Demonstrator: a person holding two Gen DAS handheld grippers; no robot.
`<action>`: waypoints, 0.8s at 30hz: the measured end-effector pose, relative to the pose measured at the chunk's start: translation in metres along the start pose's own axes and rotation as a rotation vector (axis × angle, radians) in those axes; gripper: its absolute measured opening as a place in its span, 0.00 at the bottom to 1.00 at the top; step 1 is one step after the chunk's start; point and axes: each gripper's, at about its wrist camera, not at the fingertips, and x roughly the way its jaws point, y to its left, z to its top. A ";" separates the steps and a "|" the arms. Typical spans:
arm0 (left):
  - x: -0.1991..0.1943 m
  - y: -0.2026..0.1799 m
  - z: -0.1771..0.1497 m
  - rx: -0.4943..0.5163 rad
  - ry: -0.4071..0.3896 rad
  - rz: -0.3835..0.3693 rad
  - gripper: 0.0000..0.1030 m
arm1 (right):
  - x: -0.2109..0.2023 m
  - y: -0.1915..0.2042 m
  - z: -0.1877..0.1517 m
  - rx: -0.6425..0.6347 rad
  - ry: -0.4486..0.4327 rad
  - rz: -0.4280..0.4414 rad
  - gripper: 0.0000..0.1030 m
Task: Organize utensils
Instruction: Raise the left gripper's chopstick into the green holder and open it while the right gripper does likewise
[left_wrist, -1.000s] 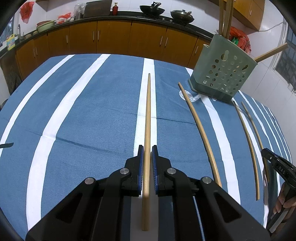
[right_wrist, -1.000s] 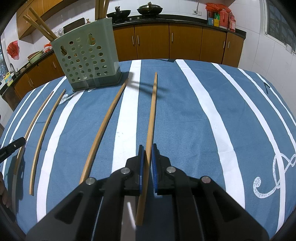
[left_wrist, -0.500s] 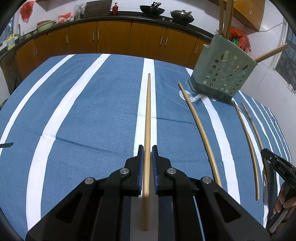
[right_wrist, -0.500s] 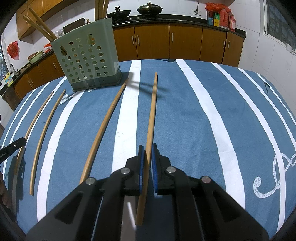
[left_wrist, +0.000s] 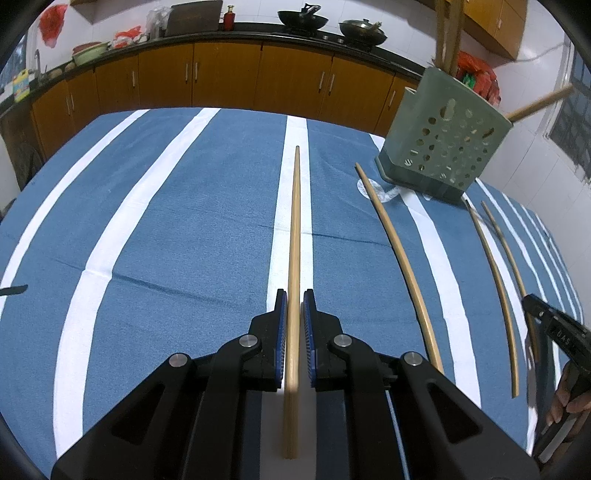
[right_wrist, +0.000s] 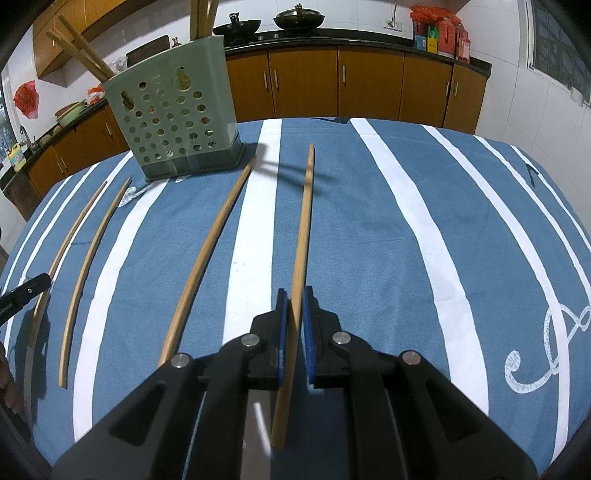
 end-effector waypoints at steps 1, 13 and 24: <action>-0.001 -0.001 -0.002 0.008 0.001 0.004 0.10 | -0.001 0.001 -0.002 -0.002 0.000 0.001 0.10; -0.019 -0.001 -0.005 0.020 -0.007 -0.035 0.07 | -0.030 -0.011 0.003 0.061 -0.067 0.042 0.07; -0.079 -0.007 0.035 0.011 -0.205 -0.080 0.07 | -0.084 -0.021 0.035 0.094 -0.252 0.043 0.08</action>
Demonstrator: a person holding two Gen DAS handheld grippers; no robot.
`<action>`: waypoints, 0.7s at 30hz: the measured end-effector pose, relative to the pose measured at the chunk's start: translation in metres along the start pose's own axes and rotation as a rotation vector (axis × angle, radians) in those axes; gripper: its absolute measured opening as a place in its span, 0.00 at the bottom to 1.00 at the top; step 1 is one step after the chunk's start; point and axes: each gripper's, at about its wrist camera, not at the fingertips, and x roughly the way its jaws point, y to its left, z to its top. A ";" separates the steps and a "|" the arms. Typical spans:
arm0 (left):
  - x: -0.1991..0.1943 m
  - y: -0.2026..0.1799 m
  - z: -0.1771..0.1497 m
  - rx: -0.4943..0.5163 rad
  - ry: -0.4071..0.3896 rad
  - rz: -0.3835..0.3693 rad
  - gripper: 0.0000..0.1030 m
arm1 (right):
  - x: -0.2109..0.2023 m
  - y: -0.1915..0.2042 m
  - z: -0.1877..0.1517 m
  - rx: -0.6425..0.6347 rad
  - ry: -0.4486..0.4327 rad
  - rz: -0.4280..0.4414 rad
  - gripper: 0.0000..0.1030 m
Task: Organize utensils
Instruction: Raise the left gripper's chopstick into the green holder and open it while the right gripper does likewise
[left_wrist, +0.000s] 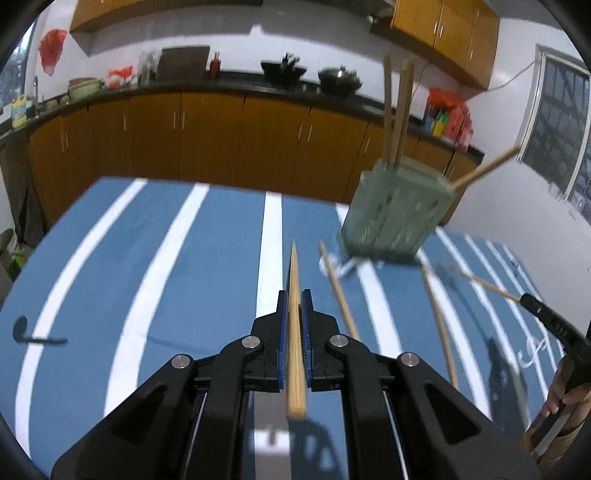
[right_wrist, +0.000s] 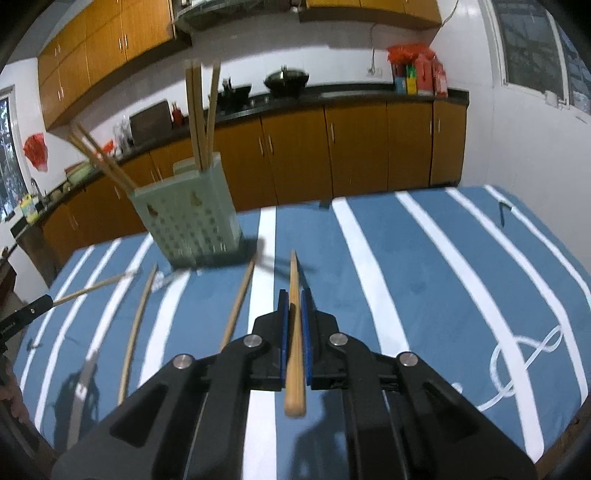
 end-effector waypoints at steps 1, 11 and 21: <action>-0.004 -0.001 0.006 -0.002 -0.022 -0.002 0.07 | -0.004 0.000 0.005 0.004 -0.021 0.002 0.08; -0.018 -0.007 0.048 0.004 -0.135 -0.021 0.07 | -0.026 0.005 0.033 -0.009 -0.140 0.018 0.07; -0.042 -0.025 0.076 0.047 -0.209 -0.077 0.07 | -0.068 0.016 0.075 -0.007 -0.261 0.127 0.07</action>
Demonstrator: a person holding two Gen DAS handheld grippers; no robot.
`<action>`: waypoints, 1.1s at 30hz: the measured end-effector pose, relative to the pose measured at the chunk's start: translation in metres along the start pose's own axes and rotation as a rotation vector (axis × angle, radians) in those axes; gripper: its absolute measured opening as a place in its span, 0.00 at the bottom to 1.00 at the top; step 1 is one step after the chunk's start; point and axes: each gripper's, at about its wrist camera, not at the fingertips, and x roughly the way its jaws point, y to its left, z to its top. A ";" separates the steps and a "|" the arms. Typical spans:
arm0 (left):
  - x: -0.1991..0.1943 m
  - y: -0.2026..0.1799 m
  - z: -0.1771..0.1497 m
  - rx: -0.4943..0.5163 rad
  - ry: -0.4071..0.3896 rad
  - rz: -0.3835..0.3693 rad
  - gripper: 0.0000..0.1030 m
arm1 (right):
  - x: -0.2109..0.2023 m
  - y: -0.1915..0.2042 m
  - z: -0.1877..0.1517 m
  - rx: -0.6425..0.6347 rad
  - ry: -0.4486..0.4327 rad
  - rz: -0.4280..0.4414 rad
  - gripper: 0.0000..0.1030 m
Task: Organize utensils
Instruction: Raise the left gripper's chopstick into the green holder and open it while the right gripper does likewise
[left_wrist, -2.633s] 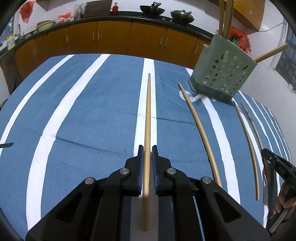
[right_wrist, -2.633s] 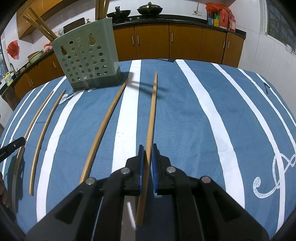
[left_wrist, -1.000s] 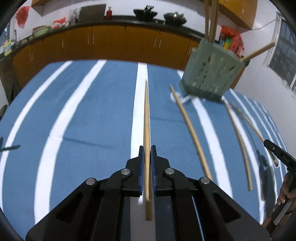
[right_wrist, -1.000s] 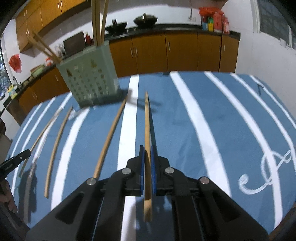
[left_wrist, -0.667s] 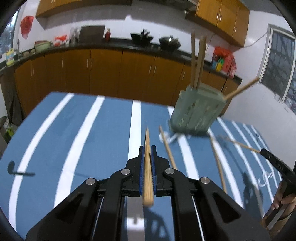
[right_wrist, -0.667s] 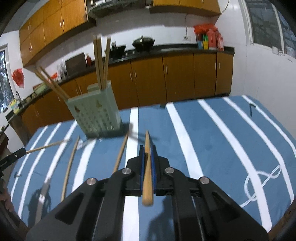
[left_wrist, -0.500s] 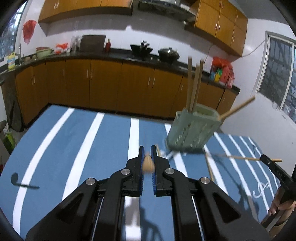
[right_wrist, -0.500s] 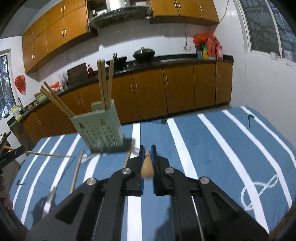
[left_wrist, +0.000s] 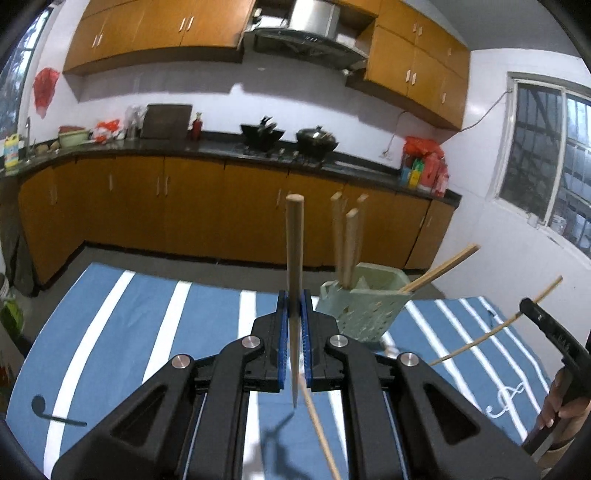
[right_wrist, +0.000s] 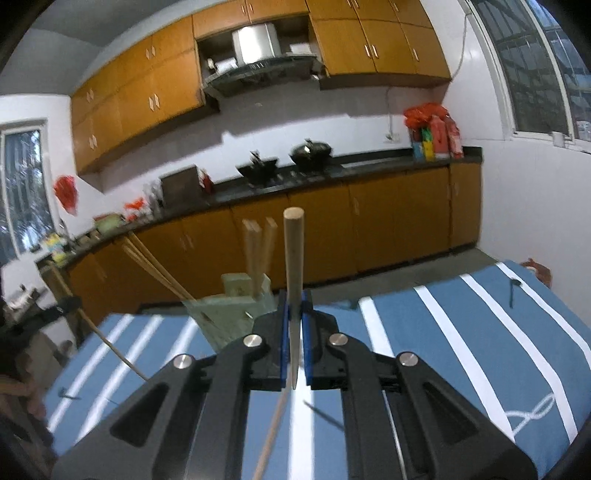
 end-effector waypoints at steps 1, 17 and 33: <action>-0.002 -0.003 0.004 0.004 -0.011 -0.013 0.07 | -0.005 0.003 0.010 0.006 -0.020 0.028 0.07; 0.022 -0.073 0.085 0.039 -0.307 -0.052 0.07 | 0.039 0.050 0.085 -0.051 -0.136 0.109 0.07; 0.079 -0.068 0.054 0.031 -0.229 -0.050 0.09 | 0.113 0.051 0.065 -0.027 0.033 0.075 0.12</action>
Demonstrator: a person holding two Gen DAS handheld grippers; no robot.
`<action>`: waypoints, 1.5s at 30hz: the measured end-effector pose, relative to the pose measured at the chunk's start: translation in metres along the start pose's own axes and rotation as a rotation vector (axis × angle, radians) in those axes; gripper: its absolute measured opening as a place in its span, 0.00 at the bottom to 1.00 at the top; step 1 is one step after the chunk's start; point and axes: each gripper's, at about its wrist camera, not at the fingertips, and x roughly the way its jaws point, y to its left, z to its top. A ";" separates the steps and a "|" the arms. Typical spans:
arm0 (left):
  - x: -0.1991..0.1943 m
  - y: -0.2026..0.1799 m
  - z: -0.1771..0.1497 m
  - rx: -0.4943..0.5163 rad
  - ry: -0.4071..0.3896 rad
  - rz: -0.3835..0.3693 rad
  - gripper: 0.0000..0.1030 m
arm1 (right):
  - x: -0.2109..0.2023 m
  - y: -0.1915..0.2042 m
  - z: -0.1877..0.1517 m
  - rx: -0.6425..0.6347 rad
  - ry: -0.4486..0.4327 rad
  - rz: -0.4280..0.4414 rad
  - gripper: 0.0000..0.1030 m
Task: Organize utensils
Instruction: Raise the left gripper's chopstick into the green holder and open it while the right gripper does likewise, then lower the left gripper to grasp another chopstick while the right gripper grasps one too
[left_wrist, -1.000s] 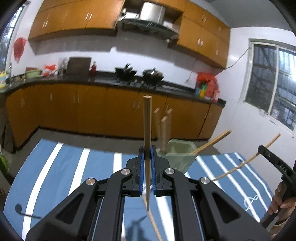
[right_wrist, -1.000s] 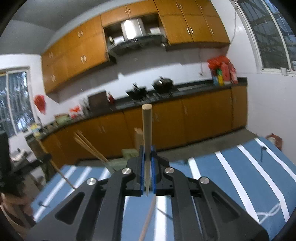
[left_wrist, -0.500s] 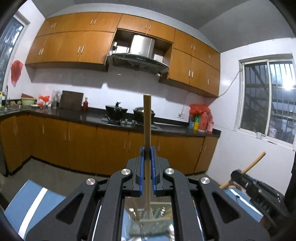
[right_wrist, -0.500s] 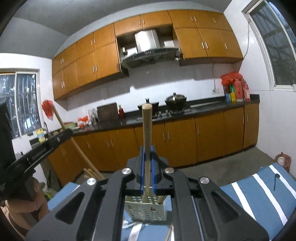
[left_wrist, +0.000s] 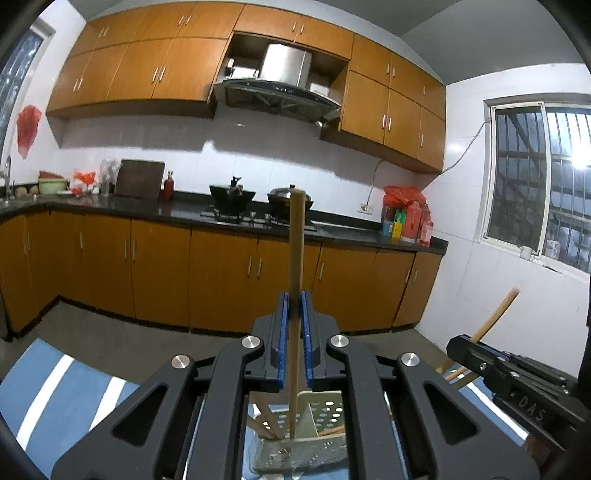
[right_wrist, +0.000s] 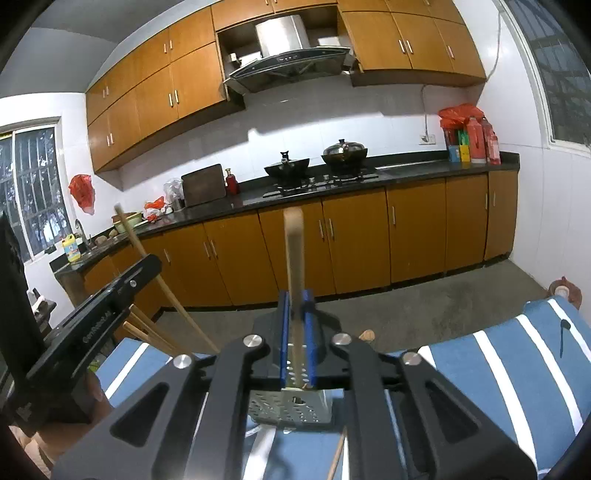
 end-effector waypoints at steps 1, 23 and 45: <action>-0.003 0.001 0.003 -0.002 -0.001 0.001 0.17 | -0.001 0.001 0.001 0.001 -0.001 0.002 0.13; -0.086 0.034 -0.025 0.016 0.100 0.130 0.47 | -0.092 -0.018 -0.068 0.012 0.025 -0.062 0.33; -0.050 0.021 -0.194 -0.028 0.599 0.105 0.47 | -0.014 -0.014 -0.241 0.006 0.492 -0.149 0.08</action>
